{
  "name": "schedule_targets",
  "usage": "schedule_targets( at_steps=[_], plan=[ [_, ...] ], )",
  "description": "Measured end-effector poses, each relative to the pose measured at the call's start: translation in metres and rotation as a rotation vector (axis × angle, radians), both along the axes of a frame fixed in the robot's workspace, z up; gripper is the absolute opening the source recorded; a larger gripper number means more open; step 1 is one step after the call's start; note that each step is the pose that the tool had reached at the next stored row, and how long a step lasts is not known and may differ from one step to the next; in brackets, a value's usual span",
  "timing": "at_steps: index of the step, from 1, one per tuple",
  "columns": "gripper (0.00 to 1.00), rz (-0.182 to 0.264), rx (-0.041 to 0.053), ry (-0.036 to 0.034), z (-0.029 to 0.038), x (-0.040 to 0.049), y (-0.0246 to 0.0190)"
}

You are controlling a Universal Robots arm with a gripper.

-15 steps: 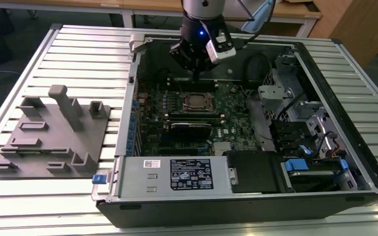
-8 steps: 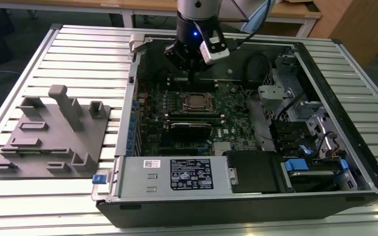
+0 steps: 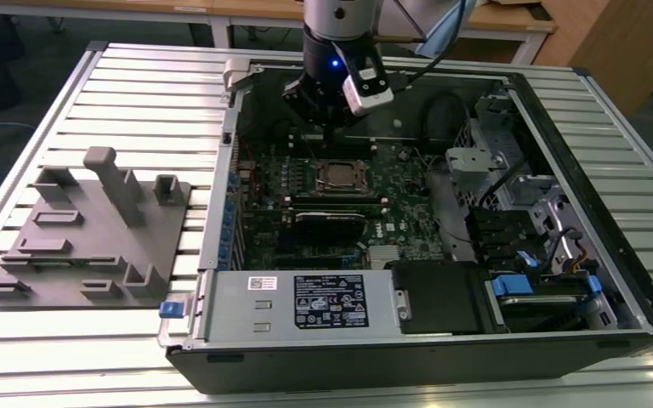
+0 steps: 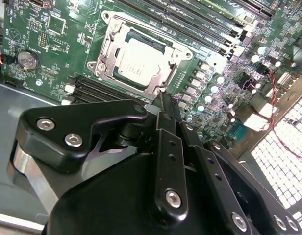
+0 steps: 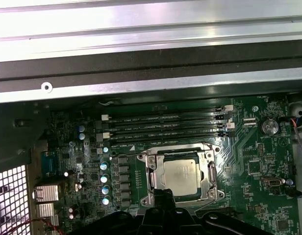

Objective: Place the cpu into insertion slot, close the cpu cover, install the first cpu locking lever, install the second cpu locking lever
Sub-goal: 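Install the first cpu locking lever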

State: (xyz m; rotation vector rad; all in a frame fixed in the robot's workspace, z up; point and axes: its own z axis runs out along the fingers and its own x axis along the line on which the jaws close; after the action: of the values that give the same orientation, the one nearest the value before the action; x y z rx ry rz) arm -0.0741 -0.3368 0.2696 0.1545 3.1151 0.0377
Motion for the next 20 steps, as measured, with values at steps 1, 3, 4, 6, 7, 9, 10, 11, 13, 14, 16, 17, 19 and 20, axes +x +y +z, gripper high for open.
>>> schedule_targets(
  at_steps=[1,3,4,6,7,9,10,11,13,14,16,17,19,20],
  plan=[
    [0.1,0.0,-0.0002,0.0001,-0.0002,-0.0001,0.0],
    [0.1,0.0,-0.0001,0.0001,-0.0004,-0.0001,0.0],
    [0.1,0.0,-0.0001,0.0001,-0.0005,-0.0001,0.0],
    [0.1,0.0,-0.0001,0.0,-0.0005,-0.0001,0.0],
    [0.1,0.0,-0.0001,0.0001,-0.0006,-0.0001,0.0],
    [0.1,0.0,0.0003,-0.0002,-0.0017,-0.0004,0.0001],
    [0.1,0.0,0.0,0.0,-0.0021,-0.0004,0.0],
    [0.1,0.0,-0.0001,0.0,-0.0024,-0.0005,0.0],
    [0.1,0.0,-0.0004,0.0003,-0.0025,-0.0006,0.0],
    [0.1,0.0,-0.0001,0.0,-0.0028,-0.0007,0.0],
    [0.1,0.0,0.0,0.0,-0.0034,-0.0019,0.0],
    [0.1,0.0,-0.0001,0.0001,-0.0037,-0.0027,0.0],
    [0.1,0.0,-0.0001,0.0,-0.0042,-0.0043,0.0],
    [0.1,0.0,-0.0001,0.0,-0.0044,-0.0048,0.0]
  ],
)
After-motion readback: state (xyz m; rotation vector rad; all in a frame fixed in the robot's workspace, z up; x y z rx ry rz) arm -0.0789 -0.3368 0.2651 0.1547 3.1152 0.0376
